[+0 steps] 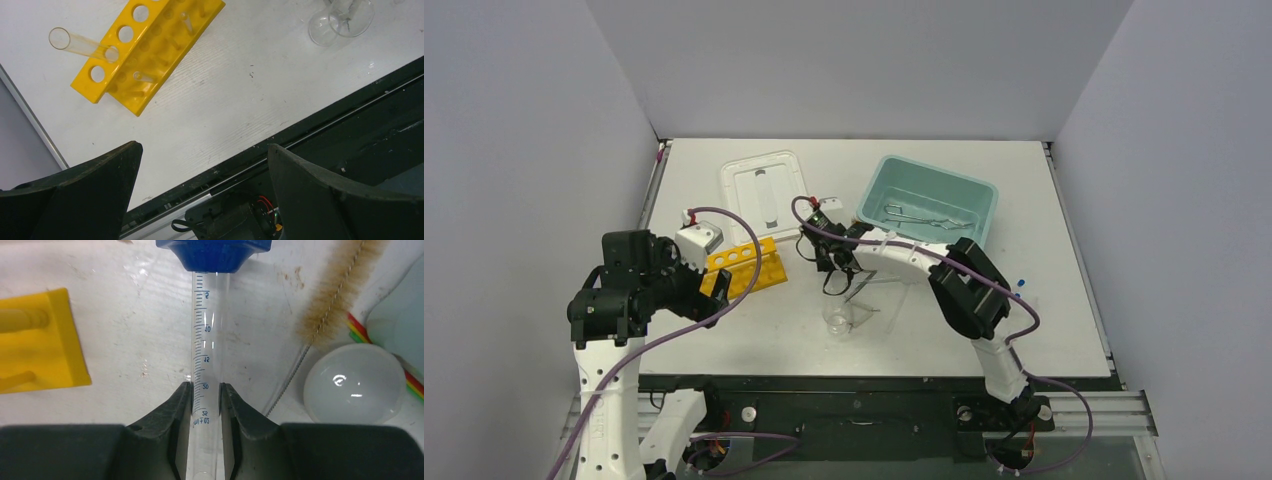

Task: Organize the chemistry lab equipment
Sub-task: Pick up the chemistry item at the center of the board, then place the chemistry item in the storage box.

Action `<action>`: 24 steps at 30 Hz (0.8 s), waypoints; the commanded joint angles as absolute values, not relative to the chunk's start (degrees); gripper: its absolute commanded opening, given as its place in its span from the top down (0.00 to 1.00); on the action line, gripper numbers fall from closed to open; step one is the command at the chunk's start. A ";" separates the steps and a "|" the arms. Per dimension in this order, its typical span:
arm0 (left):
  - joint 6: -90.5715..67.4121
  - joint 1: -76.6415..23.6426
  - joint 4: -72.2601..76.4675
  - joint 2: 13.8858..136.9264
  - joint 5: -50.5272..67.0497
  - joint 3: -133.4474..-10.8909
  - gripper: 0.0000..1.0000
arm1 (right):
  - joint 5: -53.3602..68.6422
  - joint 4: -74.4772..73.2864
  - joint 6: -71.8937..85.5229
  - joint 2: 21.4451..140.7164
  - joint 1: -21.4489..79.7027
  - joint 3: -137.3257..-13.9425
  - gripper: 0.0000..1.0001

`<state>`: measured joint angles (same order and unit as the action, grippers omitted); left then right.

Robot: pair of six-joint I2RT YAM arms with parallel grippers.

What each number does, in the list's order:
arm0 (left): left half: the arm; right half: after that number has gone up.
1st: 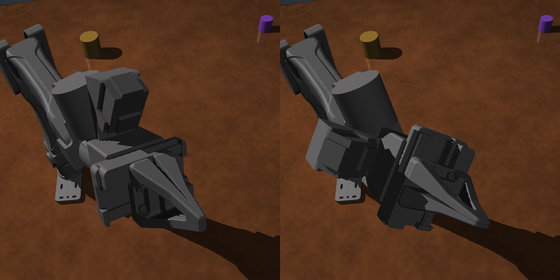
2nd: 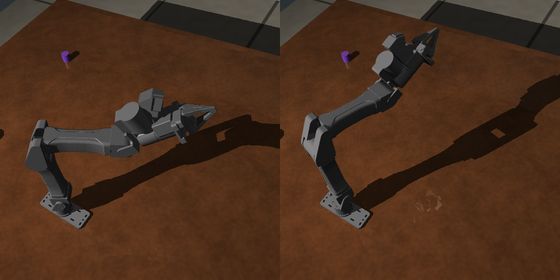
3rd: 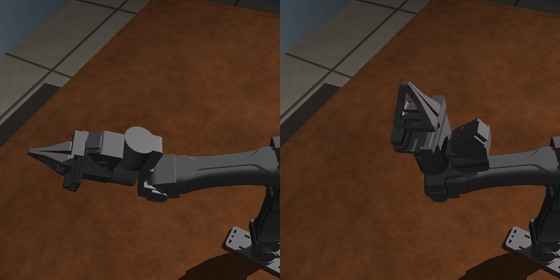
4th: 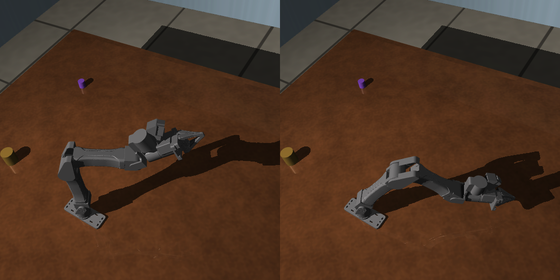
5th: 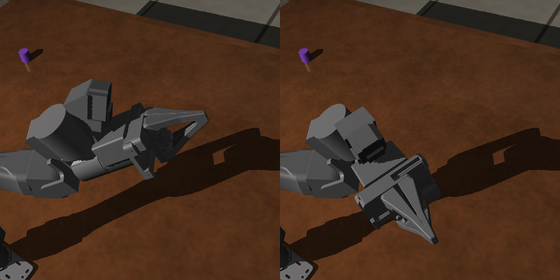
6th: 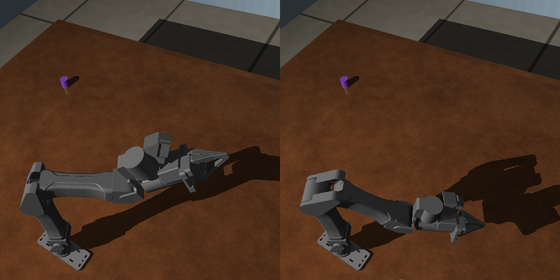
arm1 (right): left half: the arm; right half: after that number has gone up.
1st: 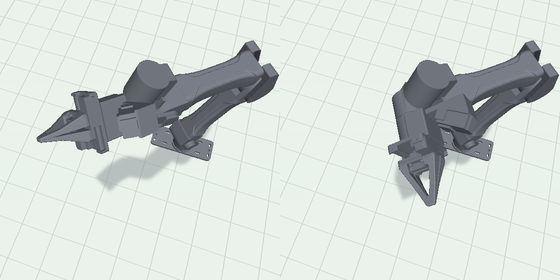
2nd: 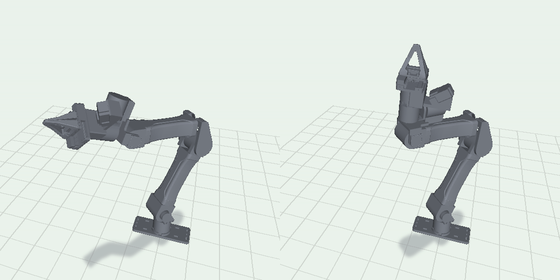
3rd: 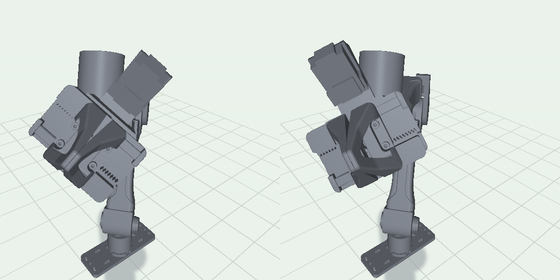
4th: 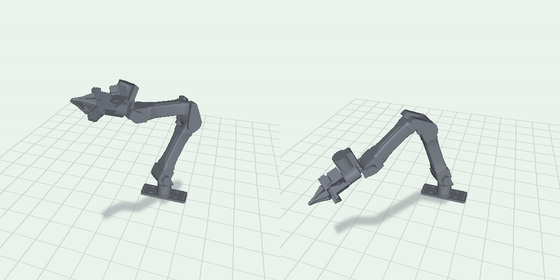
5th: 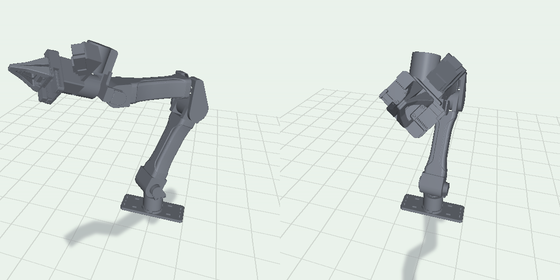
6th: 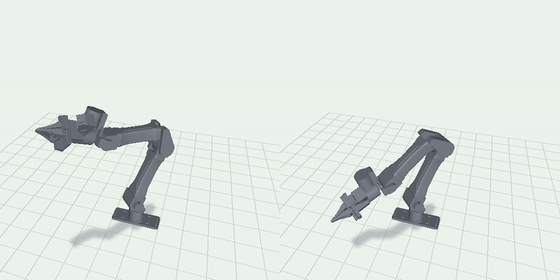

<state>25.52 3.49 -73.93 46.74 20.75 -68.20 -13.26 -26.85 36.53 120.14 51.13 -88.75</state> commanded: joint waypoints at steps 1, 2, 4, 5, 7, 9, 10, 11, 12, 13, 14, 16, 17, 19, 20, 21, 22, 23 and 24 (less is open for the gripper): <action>25.48 3.70 -73.03 46.42 20.87 -69.21 0.03 | -10.27 -26.66 32.95 117.10 48.82 -94.45 1.00; 25.55 3.70 -72.99 46.34 20.76 -69.14 0.03 | -9.58 -27.04 31.49 115.85 48.54 -95.04 1.00; 25.62 3.69 -73.08 46.24 20.52 -69.02 0.03 | -6.87 -27.98 28.62 113.39 47.24 -96.22 1.00; 25.64 3.69 -73.14 46.19 20.54 -69.01 0.03 | -5.08 -28.46 27.63 112.42 46.29 -96.57 1.00; 25.86 3.71 -73.33 46.04 20.54 -69.03 0.03 | -3.27 -30.02 24.74 109.05 44.24 -96.95 1.00; 26.06 3.75 -73.37 45.91 20.54 -69.08 0.03 | -2.09 -31.03 22.71 103.78 41.48 -96.26 1.00; 26.12 3.72 -73.32 45.93 20.58 -69.04 0.03 | -1.84 -30.96 21.67 102.38 40.51 -95.13 1.00; 26.11 3.70 -73.31 45.95 20.66 -69.07 0.03 | -1.56 -30.73 21.16 99.53 38.39 -94.28 1.00; 26.06 3.70 -73.26 46.07 20.70 -69.03 0.03 | -1.22 -29.83 19.77 98.15 37.34 -92.59 1.00; 26.04 3.69 -73.24 46.11 20.77 -69.05 0.03 | -0.70 -29.15 18.63 95.73 35.33 -91.38 1.00; 25.91 3.69 -73.22 46.13 21.06 -69.06 0.03 | -0.57 -28.16 16.04 94.58 34.41 -89.25 1.00; 25.80 3.69 -73.07 46.10 21.23 -69.08 0.03 | -0.69 -28.23 11.94 92.23 31.84 -87.42 1.00; 25.77 3.69 -72.98 46.08 21.29 -69.02 0.03 | -1.31 -28.62 10.98 91.33 31.21 -87.09 1.00; 25.72 3.71 -73.03 46.01 21.35 -69.03 0.03 | -2.11 -30.19 8.76 90.98 29.08 -86.81 1.00; 25.74 3.70 -73.03 45.95 21.31 -69.01 0.03 | -1.10 -30.84 8.34 90.93 27.29 -86.57 1.00; 25.79 3.69 -73.06 45.85 21.28 -69.11 0.03 | -0.77 -30.98 7.05 91.07 26.48 -86.26 1.00; 25.86 3.69 -73.14 45.82 21.27 -69.10 0.03 | -0.54 -31.50 6.16 91.19 25.16 -85.75 1.00; 25.89 3.69 -73.30 45.73 21.23 -69.20 0.03 | -0.49 -31.83 4.29 91.46 24.62 -85.16 1.00; 25.91 3.69 -73.39 45.72 21.20 -69.24 0.03 | -0.47 -32.30 3.29 91.61 23.76 -84.85 1.00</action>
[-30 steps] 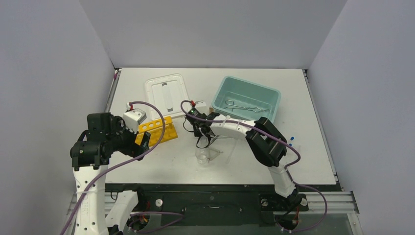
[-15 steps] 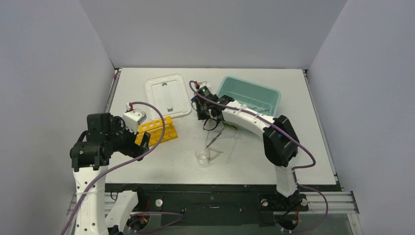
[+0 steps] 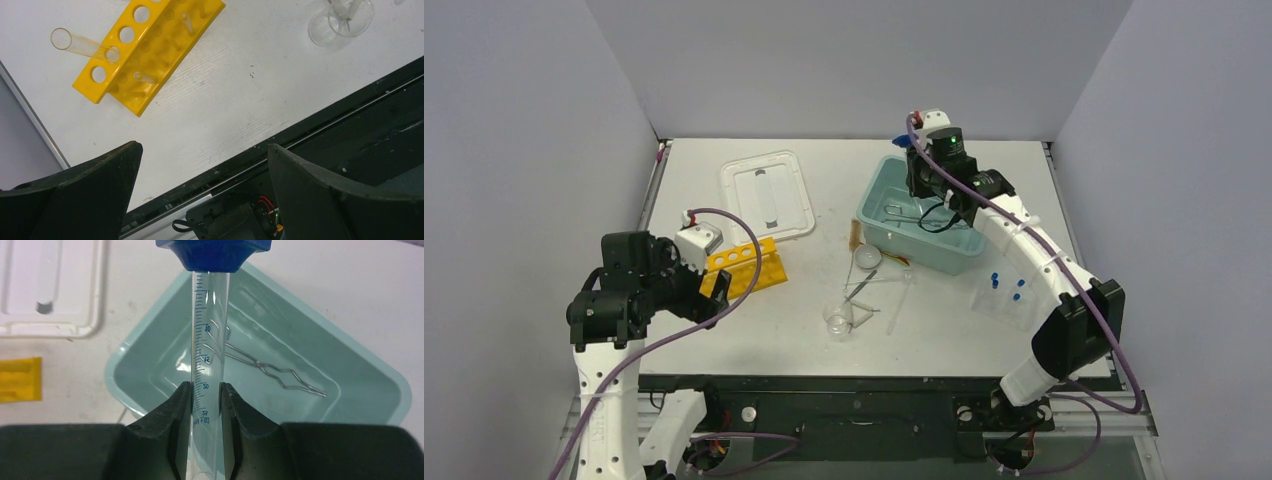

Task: Organize the chemistry lab equipment
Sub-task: Place the chemistry item in the storage box.

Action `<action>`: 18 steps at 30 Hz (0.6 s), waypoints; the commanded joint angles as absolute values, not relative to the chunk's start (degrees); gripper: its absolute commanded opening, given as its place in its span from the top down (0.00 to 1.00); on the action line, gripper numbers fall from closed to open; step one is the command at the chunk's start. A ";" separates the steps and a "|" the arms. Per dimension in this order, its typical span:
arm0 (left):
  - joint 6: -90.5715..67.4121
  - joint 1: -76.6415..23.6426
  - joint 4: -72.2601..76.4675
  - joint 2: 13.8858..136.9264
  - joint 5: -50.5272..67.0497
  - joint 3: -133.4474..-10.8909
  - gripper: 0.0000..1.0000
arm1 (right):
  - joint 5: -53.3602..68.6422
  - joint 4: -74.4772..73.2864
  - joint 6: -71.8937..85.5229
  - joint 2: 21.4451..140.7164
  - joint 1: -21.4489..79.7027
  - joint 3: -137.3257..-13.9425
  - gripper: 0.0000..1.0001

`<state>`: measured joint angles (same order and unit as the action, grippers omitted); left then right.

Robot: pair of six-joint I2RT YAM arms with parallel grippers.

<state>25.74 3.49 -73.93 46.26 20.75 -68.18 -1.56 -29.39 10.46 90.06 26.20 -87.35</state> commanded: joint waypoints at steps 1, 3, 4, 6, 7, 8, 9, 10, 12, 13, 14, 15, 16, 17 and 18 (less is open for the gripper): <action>26.01 3.69 -73.50 45.66 21.14 -69.29 0.03 | -0.46 -32.97 1.37 92.09 23.44 -84.34 1.00; 26.18 3.74 -73.62 45.62 21.07 -69.26 0.03 | -0.44 -33.97 -1.89 92.91 22.87 -83.83 1.00; 26.19 3.72 -73.64 45.62 21.08 -69.32 0.03 | -0.44 -34.34 -2.84 93.52 22.79 -83.71 1.00; 26.19 3.71 -73.65 45.62 21.02 -69.45 0.03 | -0.48 -35.56 -5.21 94.76 22.81 -83.46 1.00; 26.19 3.70 -73.70 45.73 21.01 -69.49 0.03 | -0.69 -36.40 -6.58 95.19 22.78 -83.42 1.00; 26.19 3.69 -73.69 45.76 21.01 -69.56 0.03 | -0.87 -36.83 -7.16 96.09 22.77 -83.50 1.00; 26.19 3.69 -73.67 45.85 21.01 -69.54 0.03 | -1.45 -37.53 -8.14 96.60 22.87 -83.65 1.00; 26.17 3.69 -73.61 45.91 21.05 -69.55 0.03 | -1.69 -37.88 -9.11 97.69 22.95 -83.88 1.00; 26.09 3.69 -73.43 46.15 21.28 -69.32 0.03 | -1.21 -39.62 -10.51 99.84 23.20 -85.78 1.00; 26.01 3.69 -73.41 46.23 21.32 -69.40 0.03 | -1.20 -40.82 -10.97 100.72 23.49 -86.40 1.00; 25.97 3.69 -73.39 46.41 21.39 -69.46 0.03 | -1.44 -41.82 -11.86 102.22 23.65 -87.61 1.00; 25.95 3.69 -73.44 46.49 21.37 -69.68 0.03 | -2.27 -42.44 -12.48 103.10 24.17 -88.19 0.99; 26.02 3.69 -73.51 46.54 21.41 -69.78 0.03 | -2.72 -43.59 -13.91 104.77 24.43 -89.39 0.99; 26.06 3.69 -73.54 46.56 21.34 -69.87 0.03 | -4.11 -44.03 -14.56 106.41 24.96 -89.96 0.99; 26.27 3.74 -73.56 46.51 21.24 -69.92 0.03 | -4.95 -44.71 -15.90 107.13 25.27 -90.98 0.98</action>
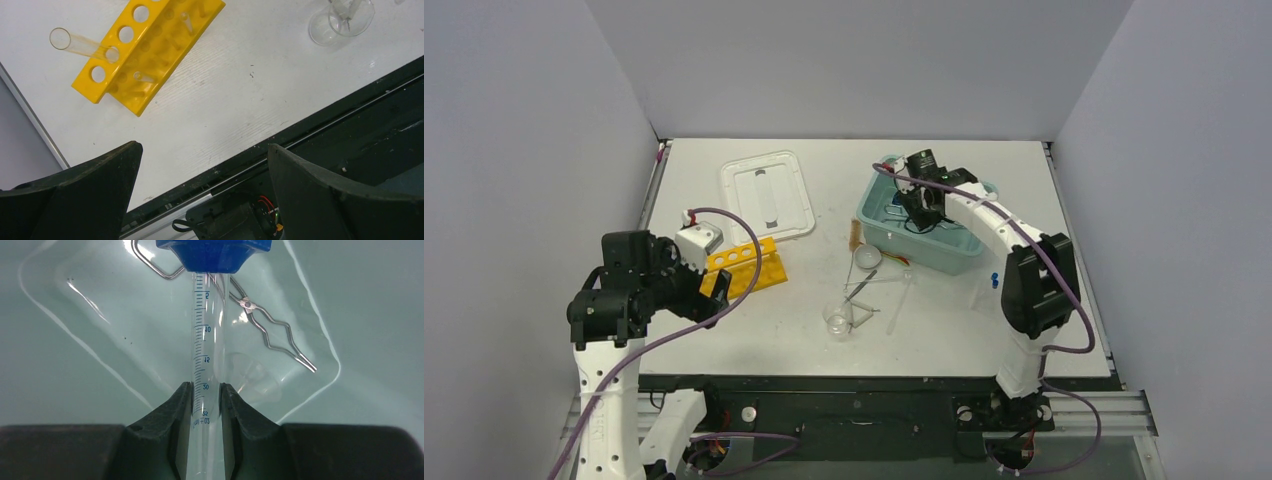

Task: Organize the chemistry lab equipment
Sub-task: Place the chemistry item in the storage box.

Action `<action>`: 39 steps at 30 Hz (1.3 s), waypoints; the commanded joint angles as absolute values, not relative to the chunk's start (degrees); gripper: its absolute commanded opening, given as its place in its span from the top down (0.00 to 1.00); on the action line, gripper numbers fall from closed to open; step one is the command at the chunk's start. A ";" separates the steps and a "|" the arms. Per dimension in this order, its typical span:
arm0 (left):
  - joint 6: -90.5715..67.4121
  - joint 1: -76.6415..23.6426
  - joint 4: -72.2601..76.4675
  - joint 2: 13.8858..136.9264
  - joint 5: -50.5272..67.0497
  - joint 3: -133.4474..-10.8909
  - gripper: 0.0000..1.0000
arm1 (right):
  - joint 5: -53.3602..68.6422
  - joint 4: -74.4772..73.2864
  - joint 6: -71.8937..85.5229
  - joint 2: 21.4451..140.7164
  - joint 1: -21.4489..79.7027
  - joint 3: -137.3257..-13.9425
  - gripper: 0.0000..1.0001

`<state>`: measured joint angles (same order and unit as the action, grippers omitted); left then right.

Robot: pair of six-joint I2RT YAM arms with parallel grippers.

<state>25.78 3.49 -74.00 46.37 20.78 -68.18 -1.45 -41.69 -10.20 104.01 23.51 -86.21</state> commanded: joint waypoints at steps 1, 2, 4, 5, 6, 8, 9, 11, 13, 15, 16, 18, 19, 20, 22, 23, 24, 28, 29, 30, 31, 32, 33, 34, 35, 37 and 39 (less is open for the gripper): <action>26.36 3.70 -73.52 46.50 21.12 -69.77 0.03 | -6.23 -44.94 -16.61 108.39 25.81 -91.41 0.98; 26.50 3.70 -73.51 46.54 21.04 -69.74 0.03 | -6.80 -44.92 -17.99 108.86 26.34 -91.96 0.97; 26.61 3.69 -73.56 46.69 21.01 -69.69 0.03 | -10.11 -44.08 -19.84 110.12 27.24 -92.17 0.96; 26.62 3.69 -73.56 46.77 21.05 -69.70 0.03 | -11.16 -43.75 -20.60 110.74 27.60 -92.09 0.95; 26.63 3.69 -73.56 46.94 21.08 -69.74 0.03 | -13.34 -42.89 -22.00 111.05 28.23 -91.93 0.95; 26.67 3.69 -73.50 47.20 21.03 -69.92 0.03 | -16.53 -41.62 -23.59 111.88 28.81 -91.86 0.94; 26.71 3.69 -73.53 47.33 21.03 -70.06 0.03 | -17.32 -41.29 -24.16 112.45 28.86 -91.89 0.93; 26.72 3.69 -73.60 47.84 20.94 -70.33 0.03 | -19.36 -39.84 -24.40 113.25 28.87 -92.06 0.92; 26.78 3.69 -73.65 48.04 20.92 -70.46 0.03 | -20.11 -38.92 -23.97 113.40 28.83 -91.61 0.91; 26.80 3.69 -73.57 48.16 20.90 -70.46 0.03 | -20.67 -37.18 -23.06 112.99 28.71 -90.87 0.88; 26.81 3.69 -73.57 48.16 20.91 -70.35 0.03 | -21.01 -36.25 -22.78 112.83 28.67 -90.70 0.87; 26.74 3.69 -73.44 48.23 20.93 -70.12 0.03 | -21.24 -35.12 -21.73 112.23 28.45 -90.48 0.85; 26.61 3.74 -73.40 48.29 20.96 -70.04 0.03 | -21.21 -34.60 -20.75 111.84 28.29 -90.67 0.85; 26.58 3.70 -73.35 48.32 20.99 -69.98 0.03 | -20.75 -34.48 -20.22 111.69 27.88 -90.86 0.84; 26.40 3.69 -73.26 48.41 21.12 -69.96 0.03 | -19.04 -34.08 -18.60 110.84 27.14 -91.51 0.83; 26.38 3.69 -73.23 48.42 21.21 -69.96 0.03 | -17.92 -33.75 -17.26 110.04 26.74 -91.85 0.83; 26.37 3.69 -73.22 48.43 21.28 -69.96 0.03 | -17.49 -33.48 -16.59 109.07 26.55 -92.02 0.82; 26.37 3.69 -73.04 48.30 21.44 -69.82 0.03 | -15.97 -31.98 -13.06 106.11 26.09 -92.31 0.78; 26.32 3.69 -73.00 48.26 21.44 -69.80 0.03 | -15.97 -31.53 -12.42 105.66 25.99 -92.49 0.77; 26.30 3.69 -72.98 48.26 21.45 -69.72 0.03 | -16.03 -31.32 -11.83 104.86 25.87 -92.65 0.74; 26.35 3.69 -72.92 48.14 21.45 -69.71 0.03 | -16.09 -31.16 -10.45 104.46 25.67 -92.90 0.71; 26.36 3.69 -72.94 48.11 21.45 -69.63 0.03 | -16.04 -31.14 -9.38 103.79 25.62 -93.19 0.62; 26.41 3.69 -72.95 48.02 21.42 -69.62 0.03 | -15.90 -31.03 -9.04 103.49 25.59 -93.26 0.58; 26.44 3.74 -72.95 47.96 21.35 -69.57 0.03 | -15.90 -30.98 -8.46 102.93 25.54 -93.30 0.54; 26.45 3.70 -72.90 47.85 21.35 -69.49 0.03 | -15.69 -31.02 -8.27 102.66 25.41 -93.32 0.53; 26.50 3.69 -72.87 47.61 21.28 -69.31 0.03 | -14.97 -31.02 -7.58 102.11 25.17 -93.15 0.52; 26.46 3.69 -72.75 47.44 21.31 -69.03 0.03 | -14.18 -30.61 -7.07 101.57 24.89 -92.57 0.52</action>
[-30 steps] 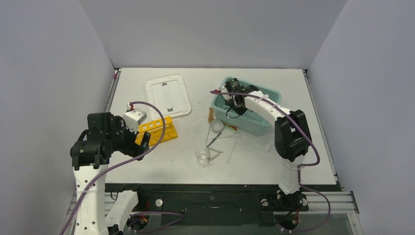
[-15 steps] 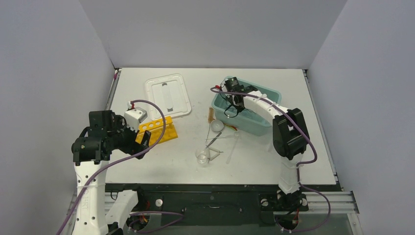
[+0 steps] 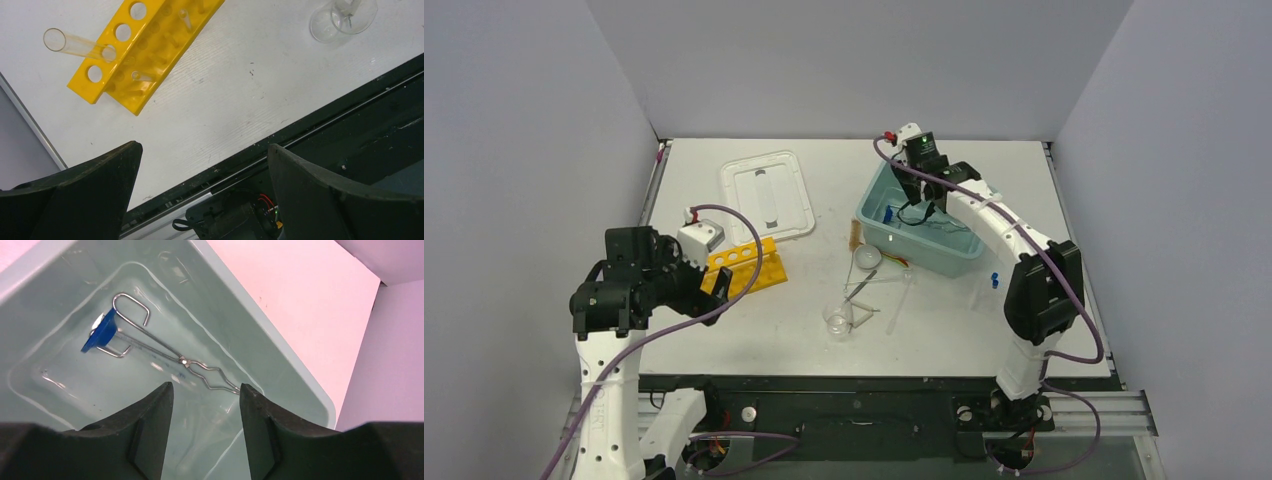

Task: Organize the chemistry lab equipment
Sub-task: Place the chemistry item in the storage box, then pick up the chemistry item at the center of the board.

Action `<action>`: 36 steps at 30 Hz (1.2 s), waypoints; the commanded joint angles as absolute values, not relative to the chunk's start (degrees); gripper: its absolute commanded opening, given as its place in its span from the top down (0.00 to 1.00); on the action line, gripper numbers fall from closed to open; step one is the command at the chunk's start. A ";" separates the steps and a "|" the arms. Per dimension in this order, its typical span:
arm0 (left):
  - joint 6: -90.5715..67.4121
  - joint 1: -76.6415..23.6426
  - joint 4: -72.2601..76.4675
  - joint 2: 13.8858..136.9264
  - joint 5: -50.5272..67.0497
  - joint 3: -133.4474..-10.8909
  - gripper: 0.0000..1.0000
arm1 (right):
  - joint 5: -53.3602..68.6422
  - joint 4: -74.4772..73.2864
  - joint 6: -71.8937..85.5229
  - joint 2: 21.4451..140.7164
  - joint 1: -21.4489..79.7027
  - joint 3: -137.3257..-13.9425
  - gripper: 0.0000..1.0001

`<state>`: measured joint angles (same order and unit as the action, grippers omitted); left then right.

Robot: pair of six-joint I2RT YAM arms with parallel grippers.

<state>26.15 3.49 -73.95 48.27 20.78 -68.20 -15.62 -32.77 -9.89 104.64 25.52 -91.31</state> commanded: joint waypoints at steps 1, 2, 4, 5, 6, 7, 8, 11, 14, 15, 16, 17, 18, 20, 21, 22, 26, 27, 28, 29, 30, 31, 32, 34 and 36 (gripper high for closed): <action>26.46 3.69 -72.77 47.28 21.28 -68.97 0.03 | -14.08 -30.20 -6.67 101.13 24.75 -92.03 0.52; 26.46 3.69 -72.77 47.24 21.28 -68.83 0.03 | -13.93 -29.95 -6.50 100.93 24.68 -91.72 0.52; 26.46 3.74 -72.77 47.13 21.27 -68.78 0.03 | -14.06 -29.09 -5.47 100.18 24.62 -90.93 0.52; 26.46 3.70 -72.71 47.05 21.27 -68.75 0.03 | -13.71 -28.41 -4.18 99.22 24.72 -90.45 0.52; 26.41 3.70 -72.70 47.03 21.27 -68.76 0.03 | -13.23 -27.96 -3.45 97.89 24.84 -90.14 0.52; 26.33 3.76 -72.64 46.96 21.31 -68.76 0.03 | -12.51 -26.70 -1.63 96.98 25.39 -89.31 0.52; 26.26 3.77 -72.58 46.95 21.29 -68.80 0.03 | -12.45 -25.96 -0.82 94.89 26.06 -88.82 0.52; 25.44 3.73 -72.12 47.16 21.11 -68.83 0.03 | -16.92 -22.13 2.56 90.76 32.83 -85.26 0.51; 24.59 3.72 -71.76 47.63 21.01 -69.09 0.03 | -12.23 -19.70 10.01 87.74 37.44 -81.83 0.22; 24.47 3.70 -71.65 47.66 21.05 -69.15 0.03 | -1.63 -16.97 12.17 87.42 37.22 -80.60 0.20; 24.13 3.69 -71.28 47.56 21.00 -69.20 0.03 | 2.75 -14.94 16.75 86.94 36.75 -77.81 0.20; 23.98 3.69 -71.06 47.31 20.96 -69.13 0.03 | 6.33 -11.82 19.54 86.89 36.74 -76.56 0.19; 23.75 3.74 -70.68 46.94 20.77 -69.11 0.03 | 3.49 -11.06 24.02 87.11 37.77 -74.95 0.19; 23.66 3.70 -70.24 46.45 20.28 -69.14 0.03 | -12.38 -17.04 25.68 88.47 43.10 -76.06 0.19; 23.65 3.69 -70.14 46.34 20.07 -69.14 0.03 | -17.75 -18.80 25.45 89.19 45.32 -76.66 0.20; 23.64 3.74 -69.94 46.15 19.56 -69.11 0.03 | -26.19 -21.42 26.05 90.57 49.21 -77.63 0.20; 22.94 3.70 -69.30 45.55 17.43 -69.42 0.03 | -39.73 -16.82 34.15 89.25 55.48 -72.52 0.07; 22.63 3.70 -69.10 45.45 17.06 -69.54 0.04 | -38.06 -15.88 40.66 88.49 54.72 -70.03 0.02; 22.05 3.69 -68.67 45.27 16.55 -69.62 0.04 | -29.91 -12.87 43.23 88.28 51.56 -68.85 0.01; 21.84 3.69 -68.39 45.18 16.20 -69.77 0.03 | -26.07 -11.58 46.51 88.25 49.91 -67.35 0.00; 21.56 3.71 -68.34 45.04 16.14 -70.00 0.03 | -18.32 -10.72 47.51 88.60 46.49 -67.16 0.00; 21.41 3.76 -68.30 44.98 16.05 -70.07 0.03 | -15.05 -10.54 47.80 89.63 44.67 -67.11 0.00; 21.52 3.73 -68.30 44.73 16.07 -70.25 0.03 | -12.92 -11.36 47.50 90.17 44.57 -67.39 0.00; 21.95 3.70 -68.16 44.29 16.49 -70.07 0.03 | -17.12 -13.96 45.65 91.40 46.56 -68.43 0.01; 22.05 3.69 -67.81 43.72 16.66 -69.87 0.03 | -21.83 -16.66 43.51 93.31 49.38 -70.01 0.03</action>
